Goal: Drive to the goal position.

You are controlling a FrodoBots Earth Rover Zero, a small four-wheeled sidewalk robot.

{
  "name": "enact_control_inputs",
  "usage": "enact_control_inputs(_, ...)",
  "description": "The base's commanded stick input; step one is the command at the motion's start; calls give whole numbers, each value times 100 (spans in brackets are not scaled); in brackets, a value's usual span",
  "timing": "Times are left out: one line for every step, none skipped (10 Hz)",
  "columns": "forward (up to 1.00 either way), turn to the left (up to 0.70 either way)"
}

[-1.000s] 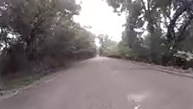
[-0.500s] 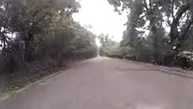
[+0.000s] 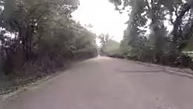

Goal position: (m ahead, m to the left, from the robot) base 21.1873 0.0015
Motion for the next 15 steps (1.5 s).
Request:
enact_control_inputs(70,0)
enact_control_inputs(70,0)
enact_control_inputs(70,0)
enact_control_inputs(70,0)
enact_control_inputs(70,0)
enact_control_inputs(70,0)
enact_control_inputs(70,0)
enact_control_inputs(70,0)
enact_control_inputs(70,0)
enact_control_inputs(70,0)
enact_control_inputs(70,0)
enact_control_inputs(70,0)
enact_control_inputs(70,0)
enact_control_inputs(70,0)
enact_control_inputs(70,0)
